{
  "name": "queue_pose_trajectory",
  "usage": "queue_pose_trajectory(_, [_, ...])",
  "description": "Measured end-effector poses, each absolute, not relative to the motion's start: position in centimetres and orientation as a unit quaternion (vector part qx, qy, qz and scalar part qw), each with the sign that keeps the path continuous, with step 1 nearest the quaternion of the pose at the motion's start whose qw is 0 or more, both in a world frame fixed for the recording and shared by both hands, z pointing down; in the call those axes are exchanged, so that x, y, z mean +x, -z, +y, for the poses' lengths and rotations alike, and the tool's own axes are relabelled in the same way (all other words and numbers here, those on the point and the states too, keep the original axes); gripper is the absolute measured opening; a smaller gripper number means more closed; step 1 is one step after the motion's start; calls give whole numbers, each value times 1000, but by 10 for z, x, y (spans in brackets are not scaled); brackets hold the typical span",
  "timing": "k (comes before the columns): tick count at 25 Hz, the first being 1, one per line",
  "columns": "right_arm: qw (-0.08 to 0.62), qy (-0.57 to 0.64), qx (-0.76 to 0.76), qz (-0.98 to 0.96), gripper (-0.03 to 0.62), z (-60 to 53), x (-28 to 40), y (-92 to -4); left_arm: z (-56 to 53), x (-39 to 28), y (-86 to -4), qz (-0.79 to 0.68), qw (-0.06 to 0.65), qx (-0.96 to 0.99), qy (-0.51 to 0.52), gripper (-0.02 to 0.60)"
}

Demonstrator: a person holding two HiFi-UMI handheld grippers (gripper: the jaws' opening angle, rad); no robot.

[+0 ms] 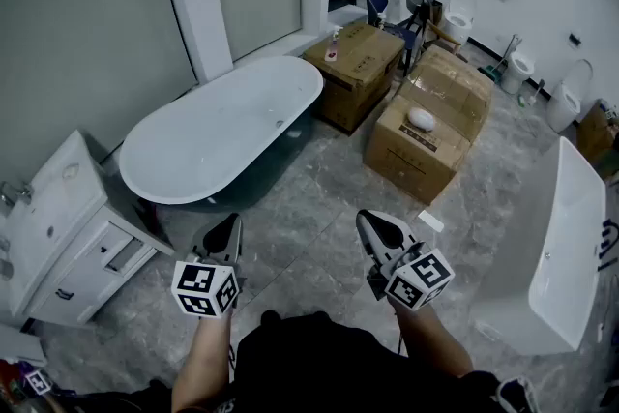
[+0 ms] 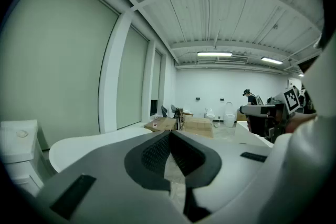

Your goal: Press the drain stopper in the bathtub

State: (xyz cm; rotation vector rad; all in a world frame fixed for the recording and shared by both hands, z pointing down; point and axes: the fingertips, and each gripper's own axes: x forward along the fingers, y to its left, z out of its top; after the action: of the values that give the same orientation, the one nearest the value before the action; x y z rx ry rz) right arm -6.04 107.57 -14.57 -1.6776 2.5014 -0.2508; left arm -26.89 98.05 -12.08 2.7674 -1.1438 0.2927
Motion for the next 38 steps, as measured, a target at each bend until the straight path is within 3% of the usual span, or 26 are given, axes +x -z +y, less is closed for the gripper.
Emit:
queue_pose_trajectory(23, [65, 106, -568, 814, 12, 1082, -34, 131, 979, -246, 106, -365, 85, 921, -101, 14])
queue_pose_trajectory(38, [54, 134, -603, 785, 12, 964, -1, 116, 839, -202, 91, -330, 105, 934, -89, 14])
